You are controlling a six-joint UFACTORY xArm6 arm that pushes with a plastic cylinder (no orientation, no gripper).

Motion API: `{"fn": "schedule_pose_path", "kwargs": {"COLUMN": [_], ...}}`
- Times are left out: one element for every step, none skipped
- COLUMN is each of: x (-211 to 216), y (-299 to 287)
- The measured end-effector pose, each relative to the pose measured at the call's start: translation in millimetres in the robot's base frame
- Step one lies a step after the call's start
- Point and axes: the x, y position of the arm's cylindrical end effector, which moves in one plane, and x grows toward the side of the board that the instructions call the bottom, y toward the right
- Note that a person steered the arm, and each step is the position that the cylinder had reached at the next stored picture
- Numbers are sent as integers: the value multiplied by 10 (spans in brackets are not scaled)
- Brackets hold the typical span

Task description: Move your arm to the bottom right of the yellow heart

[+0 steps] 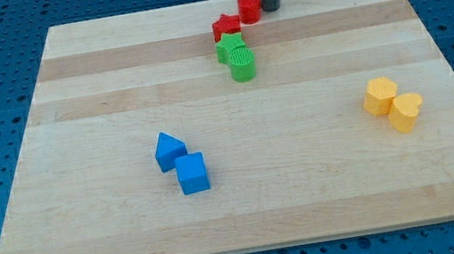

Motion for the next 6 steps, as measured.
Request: {"fn": "schedule_pose_path", "kwargs": {"x": [0,-73,-210,137,1025,2034], "y": [-306,-155,207,1002,1851,2545]}}
